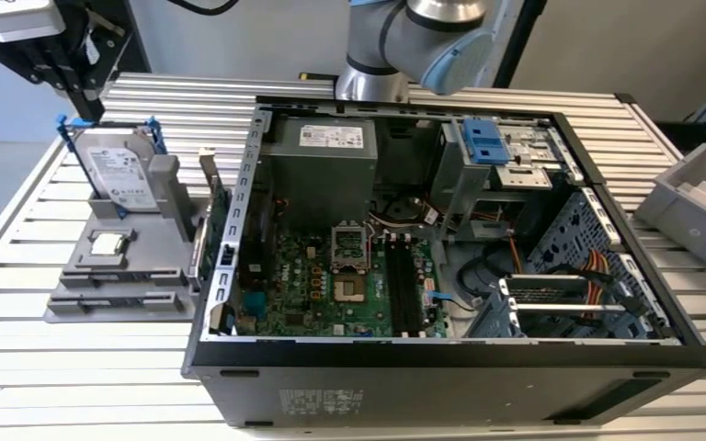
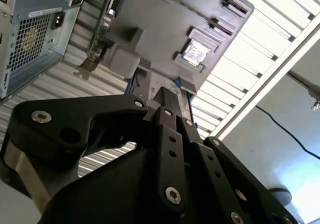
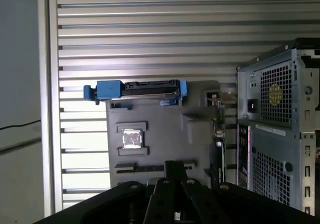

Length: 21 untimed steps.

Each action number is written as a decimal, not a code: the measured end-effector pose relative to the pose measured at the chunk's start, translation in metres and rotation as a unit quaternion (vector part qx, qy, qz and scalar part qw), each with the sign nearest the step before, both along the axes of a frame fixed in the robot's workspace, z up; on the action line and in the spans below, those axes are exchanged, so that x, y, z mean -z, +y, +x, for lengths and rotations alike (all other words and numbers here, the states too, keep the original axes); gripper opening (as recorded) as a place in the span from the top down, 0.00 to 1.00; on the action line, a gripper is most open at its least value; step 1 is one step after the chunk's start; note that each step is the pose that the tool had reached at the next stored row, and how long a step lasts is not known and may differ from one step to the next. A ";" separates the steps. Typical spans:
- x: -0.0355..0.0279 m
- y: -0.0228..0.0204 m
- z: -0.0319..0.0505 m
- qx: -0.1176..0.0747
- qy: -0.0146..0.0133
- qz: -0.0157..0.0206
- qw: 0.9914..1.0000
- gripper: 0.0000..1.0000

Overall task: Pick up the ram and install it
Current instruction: 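Reach for the ram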

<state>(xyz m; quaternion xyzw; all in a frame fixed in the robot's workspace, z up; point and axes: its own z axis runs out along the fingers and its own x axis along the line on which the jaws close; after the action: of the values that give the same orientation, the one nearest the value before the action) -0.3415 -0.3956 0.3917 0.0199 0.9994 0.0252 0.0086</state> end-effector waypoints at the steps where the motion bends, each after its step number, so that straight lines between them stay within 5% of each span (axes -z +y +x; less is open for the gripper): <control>1: 0.0003 -0.0002 -0.0009 0.000 0.000 0.000 1.000 1.00; 21: 0.0039 -0.0160 -0.0056 -0.014 0.000 0.000 1.000 1.00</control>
<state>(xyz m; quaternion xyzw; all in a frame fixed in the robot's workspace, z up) -0.3471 -0.4116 0.3878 0.0055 0.9996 0.0253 0.0082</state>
